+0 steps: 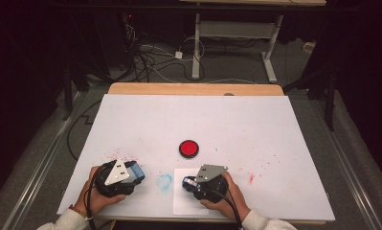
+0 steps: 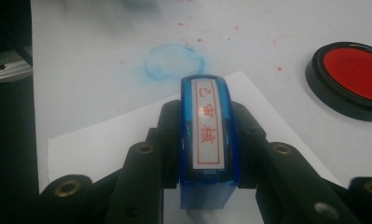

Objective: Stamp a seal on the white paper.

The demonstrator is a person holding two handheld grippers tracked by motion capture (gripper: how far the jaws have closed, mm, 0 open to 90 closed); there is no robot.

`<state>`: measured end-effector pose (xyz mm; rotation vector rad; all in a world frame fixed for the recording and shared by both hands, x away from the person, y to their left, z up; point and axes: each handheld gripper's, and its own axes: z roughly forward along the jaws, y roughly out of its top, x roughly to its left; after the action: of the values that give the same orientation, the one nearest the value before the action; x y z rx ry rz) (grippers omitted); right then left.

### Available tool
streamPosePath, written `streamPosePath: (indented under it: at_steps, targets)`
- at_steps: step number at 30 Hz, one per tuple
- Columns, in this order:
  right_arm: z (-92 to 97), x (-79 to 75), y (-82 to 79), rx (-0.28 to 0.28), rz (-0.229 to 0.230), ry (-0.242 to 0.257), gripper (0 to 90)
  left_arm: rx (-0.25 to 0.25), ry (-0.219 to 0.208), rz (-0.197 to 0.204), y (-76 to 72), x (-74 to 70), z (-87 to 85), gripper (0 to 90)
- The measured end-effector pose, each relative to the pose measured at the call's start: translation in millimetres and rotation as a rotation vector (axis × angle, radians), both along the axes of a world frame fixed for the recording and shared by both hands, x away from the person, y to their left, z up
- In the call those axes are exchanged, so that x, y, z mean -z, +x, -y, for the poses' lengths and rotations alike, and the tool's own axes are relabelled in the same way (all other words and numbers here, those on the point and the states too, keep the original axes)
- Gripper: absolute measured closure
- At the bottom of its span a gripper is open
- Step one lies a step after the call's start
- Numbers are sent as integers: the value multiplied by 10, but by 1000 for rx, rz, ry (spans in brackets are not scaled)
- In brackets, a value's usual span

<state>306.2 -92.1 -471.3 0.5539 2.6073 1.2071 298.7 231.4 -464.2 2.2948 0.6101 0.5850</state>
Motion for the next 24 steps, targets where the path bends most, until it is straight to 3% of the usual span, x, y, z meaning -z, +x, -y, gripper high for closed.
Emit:
streamPosePath:
  at_steps: [3,14,24]
  targets:
    - [6,-55,-11,8,-1,23,698,-2,-3,3,-2,-4,-1,390]
    - [113,-402,-64,24,63,112,698,-3,-3,3,-9,-6,-3,391]
    - [194,-545,-80,31,101,135,697,3,-5,2,-16,-8,17,390]
